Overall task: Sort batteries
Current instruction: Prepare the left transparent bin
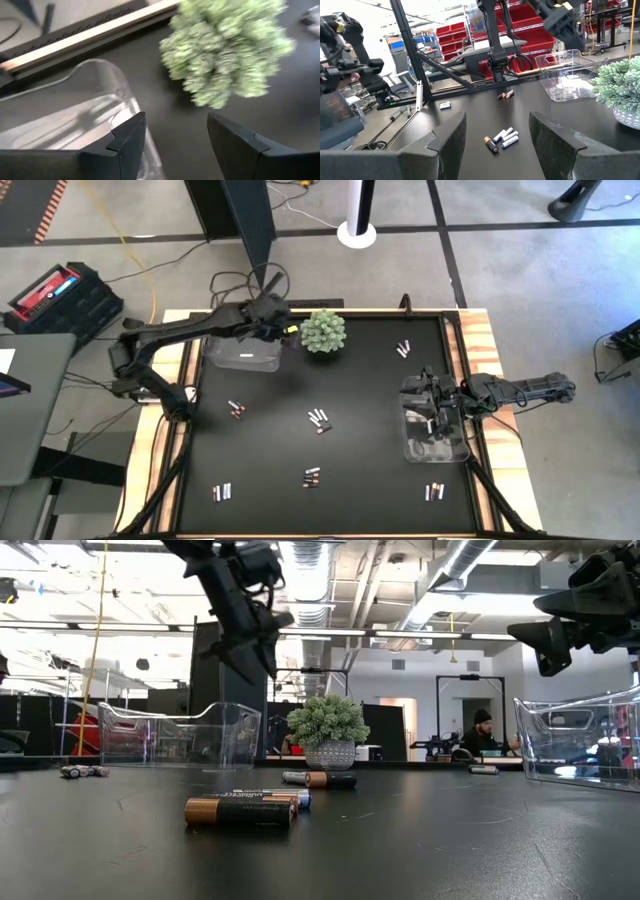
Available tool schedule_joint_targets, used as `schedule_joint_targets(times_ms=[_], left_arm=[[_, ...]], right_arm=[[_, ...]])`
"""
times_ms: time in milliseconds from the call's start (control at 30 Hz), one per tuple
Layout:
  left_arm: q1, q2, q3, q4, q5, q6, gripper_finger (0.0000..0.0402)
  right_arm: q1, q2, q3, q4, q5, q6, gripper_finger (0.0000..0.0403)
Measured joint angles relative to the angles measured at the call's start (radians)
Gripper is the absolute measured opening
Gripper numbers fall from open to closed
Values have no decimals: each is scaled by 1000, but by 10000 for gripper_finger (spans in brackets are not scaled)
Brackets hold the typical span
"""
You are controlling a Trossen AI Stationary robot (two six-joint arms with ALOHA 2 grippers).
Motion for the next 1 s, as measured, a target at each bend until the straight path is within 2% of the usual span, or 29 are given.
schedule_joint_targets(times_ms=[167,433,1000], left_arm=[[21,89,93,-126,-2,-31,202],[34,155,102,-195,-5,-17,201],[40,155,-9,-156,18,29,201]], right_arm=[[0,0,0,0,0,0,235],[0,0,0,0,0,0,235],[0,0,0,0,0,0,235]])
